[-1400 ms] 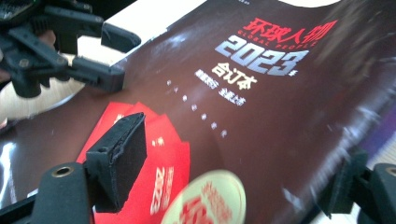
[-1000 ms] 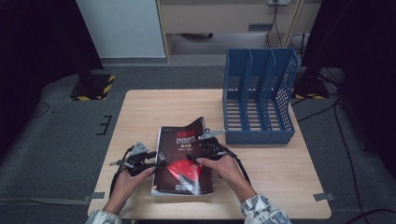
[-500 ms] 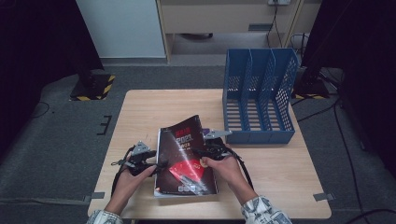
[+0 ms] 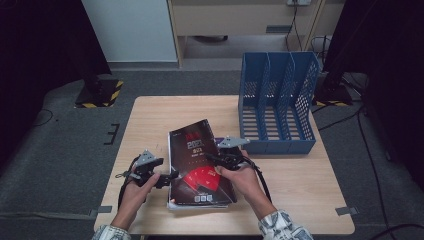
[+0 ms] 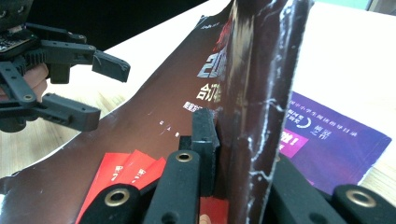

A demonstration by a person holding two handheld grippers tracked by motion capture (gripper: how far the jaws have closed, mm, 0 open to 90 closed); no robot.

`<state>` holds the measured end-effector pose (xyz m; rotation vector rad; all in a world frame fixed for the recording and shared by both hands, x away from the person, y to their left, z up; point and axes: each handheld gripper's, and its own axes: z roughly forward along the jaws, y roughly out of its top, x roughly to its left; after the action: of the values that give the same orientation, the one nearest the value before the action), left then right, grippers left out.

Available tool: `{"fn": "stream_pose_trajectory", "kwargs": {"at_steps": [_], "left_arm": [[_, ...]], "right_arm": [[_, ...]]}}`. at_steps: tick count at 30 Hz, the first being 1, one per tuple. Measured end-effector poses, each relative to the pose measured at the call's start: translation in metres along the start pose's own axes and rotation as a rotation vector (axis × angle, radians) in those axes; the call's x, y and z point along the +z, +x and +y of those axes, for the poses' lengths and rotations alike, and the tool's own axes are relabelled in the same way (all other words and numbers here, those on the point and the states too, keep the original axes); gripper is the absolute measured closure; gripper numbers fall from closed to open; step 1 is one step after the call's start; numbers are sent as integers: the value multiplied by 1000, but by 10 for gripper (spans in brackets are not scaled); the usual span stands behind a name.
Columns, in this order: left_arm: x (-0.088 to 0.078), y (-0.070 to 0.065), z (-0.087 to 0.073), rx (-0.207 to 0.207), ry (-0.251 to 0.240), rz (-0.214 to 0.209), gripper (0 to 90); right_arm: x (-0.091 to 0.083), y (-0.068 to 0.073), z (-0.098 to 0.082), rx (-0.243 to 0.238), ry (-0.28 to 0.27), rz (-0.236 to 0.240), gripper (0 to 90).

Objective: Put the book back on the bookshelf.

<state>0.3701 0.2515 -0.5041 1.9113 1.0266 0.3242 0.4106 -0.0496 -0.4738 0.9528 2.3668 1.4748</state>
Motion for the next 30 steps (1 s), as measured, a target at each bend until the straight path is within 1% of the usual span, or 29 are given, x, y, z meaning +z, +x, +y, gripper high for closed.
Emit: {"fn": "stream_pose_trajectory", "kwargs": {"at_steps": [1,4,6,7,8,11,13,15,16,18,20,21,23,25,26,28,30], "left_arm": [[1,0,0,0,6,-6,90],[2,0,1,4,10,-6,62],[2,0,2,11,13,-6,60],[3,0,3,14,15,-3,54],[2,0,6,29,15,6,53],[2,-2,8,38,9,5,53],[2,-2,9,30,6,6,53],[4,0,12,39,6,6,53],[6,2,15,48,9,12,53],[9,6,21,51,-1,25,55],[12,11,27,42,-21,20,62],[15,14,30,29,-31,16,66],[20,16,34,25,-33,6,71],[27,16,36,37,-27,-1,76],[29,14,36,50,-19,-8,75],[30,8,33,77,-4,-5,75],[29,5,30,66,-8,-15,73]], "right_arm": [[0,0,0,-2,-3,-1,845],[-2,-2,2,-8,-14,-11,846],[-2,-2,3,-13,-17,-13,847],[-4,-4,4,-16,-29,-17,847],[-4,-5,4,-16,-33,-23,847],[-6,-7,4,-18,-42,-32,848],[-6,-7,4,-21,-49,-33,848],[-6,-6,4,-28,-55,-36,849],[-6,-6,4,-32,-56,-37,849],[-5,-6,5,-40,-60,-39,849],[-4,-6,5,-43,-66,-42,850],[-4,-7,6,-43,-69,-42,850],[-4,-8,6,-41,-74,-42,850],[-5,-8,5,-39,-80,-44,850],[-5,-8,5,-39,-81,-46,850],[-5,-8,5,-44,-80,-46,850],[-4,-7,6,-54,-79,-47,851]]}}
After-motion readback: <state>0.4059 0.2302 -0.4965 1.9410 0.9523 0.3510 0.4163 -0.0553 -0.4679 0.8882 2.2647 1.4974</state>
